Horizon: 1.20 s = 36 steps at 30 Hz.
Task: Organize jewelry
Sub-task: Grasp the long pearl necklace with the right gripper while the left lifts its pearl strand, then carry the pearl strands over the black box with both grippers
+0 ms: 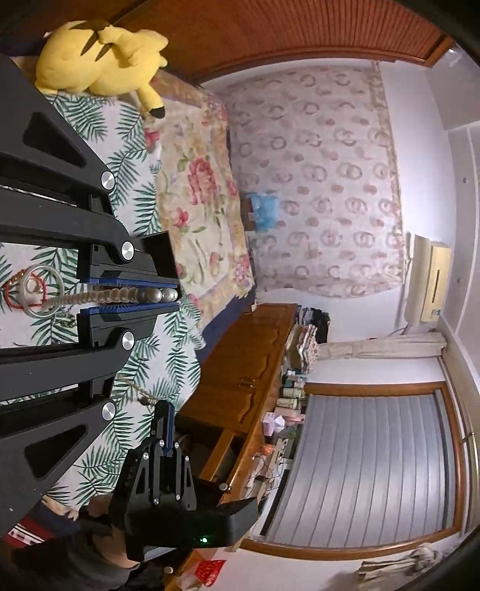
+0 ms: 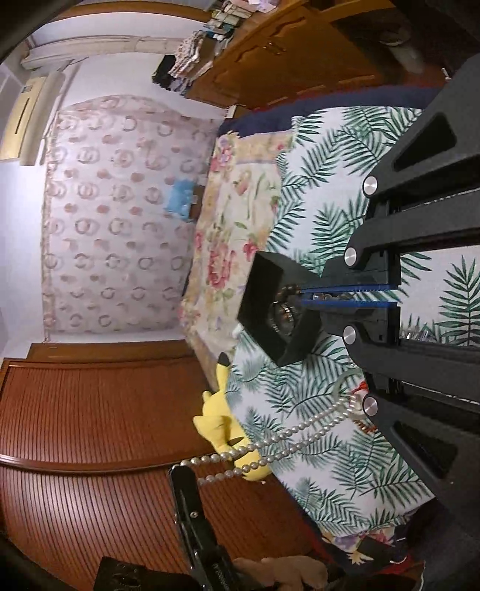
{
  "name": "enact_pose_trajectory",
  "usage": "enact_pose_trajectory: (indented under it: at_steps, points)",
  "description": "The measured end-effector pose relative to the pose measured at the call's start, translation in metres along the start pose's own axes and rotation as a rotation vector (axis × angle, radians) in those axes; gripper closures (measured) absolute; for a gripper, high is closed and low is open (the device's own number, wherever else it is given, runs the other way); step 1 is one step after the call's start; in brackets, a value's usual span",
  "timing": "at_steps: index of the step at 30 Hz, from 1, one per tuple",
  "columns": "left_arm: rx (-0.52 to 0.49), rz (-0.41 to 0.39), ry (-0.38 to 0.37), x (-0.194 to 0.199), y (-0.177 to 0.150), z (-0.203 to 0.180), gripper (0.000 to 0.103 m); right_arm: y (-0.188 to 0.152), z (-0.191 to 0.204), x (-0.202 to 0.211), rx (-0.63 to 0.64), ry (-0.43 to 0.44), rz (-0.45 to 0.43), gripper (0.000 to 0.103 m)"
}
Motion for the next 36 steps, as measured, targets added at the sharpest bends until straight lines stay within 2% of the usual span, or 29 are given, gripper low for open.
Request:
enact_pose_trajectory:
  at_steps: [14, 25, 29, 36]
  points:
    - [-0.009, -0.018, 0.005, 0.004, 0.008, -0.001, 0.096, 0.041, 0.02, 0.01, 0.072, 0.012, -0.046, 0.099]
    - [-0.002, -0.027, 0.01, 0.007, 0.011, 0.008, 0.096, 0.084, 0.032, 0.029, 0.102, 0.022, -0.123, 0.099]
    - [0.004, -0.029, 0.014, 0.008, 0.01, 0.012, 0.096, 0.088, 0.03, 0.028, 0.108, 0.011, -0.121, 0.099]
    - [0.012, -0.025, 0.019, 0.004, 0.009, 0.015, 0.096, 0.075, 0.023, 0.009, 0.082, 0.016, -0.082, 0.099]
Point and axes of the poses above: each gripper's, at about its wrist camera, not at the fingertips, and x roughly against the way its jaws point, z to its left, y to its top, the point moved 7 cm from there along -x, roughly the way its jaws point, and after that the axes turned 12 degrees about -z, right-handed, at the moved point
